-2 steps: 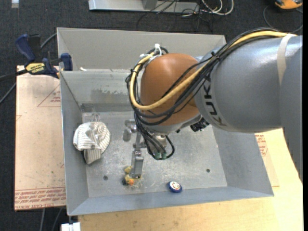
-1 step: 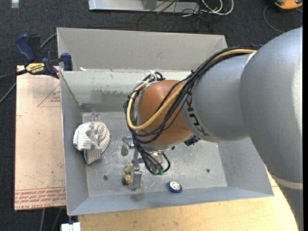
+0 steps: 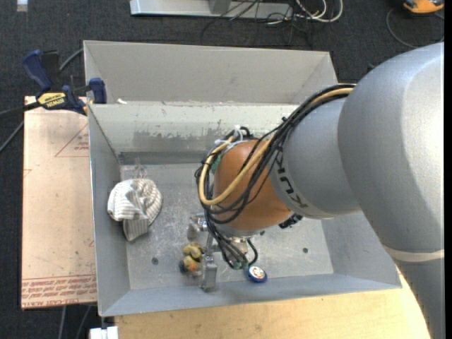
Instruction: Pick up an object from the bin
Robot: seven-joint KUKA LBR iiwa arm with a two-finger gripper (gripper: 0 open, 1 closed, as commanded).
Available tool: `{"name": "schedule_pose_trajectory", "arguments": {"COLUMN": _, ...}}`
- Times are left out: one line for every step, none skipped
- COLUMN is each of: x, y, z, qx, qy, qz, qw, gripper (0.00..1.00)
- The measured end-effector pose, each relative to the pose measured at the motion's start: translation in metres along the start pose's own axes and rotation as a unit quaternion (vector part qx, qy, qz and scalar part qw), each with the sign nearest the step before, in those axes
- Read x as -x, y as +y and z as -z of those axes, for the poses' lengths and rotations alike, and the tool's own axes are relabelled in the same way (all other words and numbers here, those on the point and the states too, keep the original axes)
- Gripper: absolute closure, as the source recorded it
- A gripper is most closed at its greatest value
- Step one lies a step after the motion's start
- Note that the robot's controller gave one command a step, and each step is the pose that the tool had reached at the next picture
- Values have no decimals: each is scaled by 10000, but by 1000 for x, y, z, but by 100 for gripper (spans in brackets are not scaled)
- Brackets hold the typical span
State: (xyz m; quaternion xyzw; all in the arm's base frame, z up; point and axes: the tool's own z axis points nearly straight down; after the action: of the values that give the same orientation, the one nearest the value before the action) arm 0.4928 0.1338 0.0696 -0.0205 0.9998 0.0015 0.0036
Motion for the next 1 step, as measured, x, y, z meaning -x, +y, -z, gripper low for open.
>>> {"name": "schedule_pose_trajectory", "arguments": {"x": -2, "y": 13, "z": 0, "qx": 4, "qy": 35, "qz": -36, "qw": 10000, "gripper": 100}}
